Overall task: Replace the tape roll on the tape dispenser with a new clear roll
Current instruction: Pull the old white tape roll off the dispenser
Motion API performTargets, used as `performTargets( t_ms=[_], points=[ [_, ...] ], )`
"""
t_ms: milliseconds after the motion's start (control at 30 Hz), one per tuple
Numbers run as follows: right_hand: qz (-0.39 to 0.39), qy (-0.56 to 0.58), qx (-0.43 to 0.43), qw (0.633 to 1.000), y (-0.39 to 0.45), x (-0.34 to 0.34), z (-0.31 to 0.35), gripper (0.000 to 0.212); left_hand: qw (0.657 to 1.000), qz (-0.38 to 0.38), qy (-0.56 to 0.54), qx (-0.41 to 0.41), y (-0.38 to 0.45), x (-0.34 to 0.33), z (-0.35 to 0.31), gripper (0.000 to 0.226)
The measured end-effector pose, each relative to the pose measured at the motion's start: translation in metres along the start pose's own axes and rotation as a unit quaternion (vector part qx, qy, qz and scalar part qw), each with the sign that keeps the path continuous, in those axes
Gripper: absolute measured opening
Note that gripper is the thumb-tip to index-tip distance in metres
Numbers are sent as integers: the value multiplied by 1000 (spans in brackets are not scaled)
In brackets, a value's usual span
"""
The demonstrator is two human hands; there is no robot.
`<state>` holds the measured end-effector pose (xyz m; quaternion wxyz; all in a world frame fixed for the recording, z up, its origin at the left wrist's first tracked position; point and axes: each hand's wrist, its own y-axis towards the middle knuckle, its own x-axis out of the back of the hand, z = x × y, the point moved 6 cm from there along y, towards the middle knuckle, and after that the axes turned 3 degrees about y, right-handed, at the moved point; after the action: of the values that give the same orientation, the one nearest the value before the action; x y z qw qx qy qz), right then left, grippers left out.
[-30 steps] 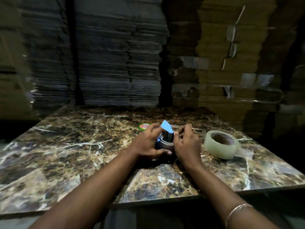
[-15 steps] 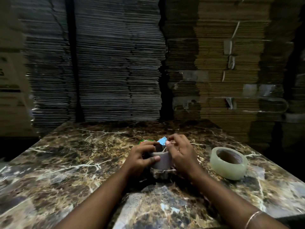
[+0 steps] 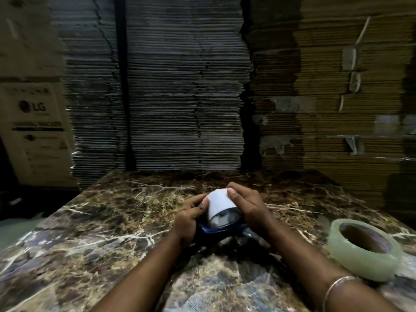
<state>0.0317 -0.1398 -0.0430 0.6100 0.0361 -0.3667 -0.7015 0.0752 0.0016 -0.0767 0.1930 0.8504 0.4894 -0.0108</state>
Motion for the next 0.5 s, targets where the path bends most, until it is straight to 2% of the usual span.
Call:
performTargets(
  t_ms=[100, 200, 333, 500],
  points=[
    [-8, -62, -15, 998, 5, 1, -8, 48, 998, -6, 56, -9, 5, 6, 1, 21],
    [-16, -80, -31, 996, 6, 3, -12, 51, 999, -6, 52, 15, 7, 5, 10, 34],
    [-27, -105, -65, 992, 4, 4, -17, 58, 996, -26, 73, 36, 5, 2, 16, 31],
    [-42, -137, -88, 986, 0, 8, -22, 56, 981, -35, 191, 23, 16, 12, 17, 24]
  ],
)
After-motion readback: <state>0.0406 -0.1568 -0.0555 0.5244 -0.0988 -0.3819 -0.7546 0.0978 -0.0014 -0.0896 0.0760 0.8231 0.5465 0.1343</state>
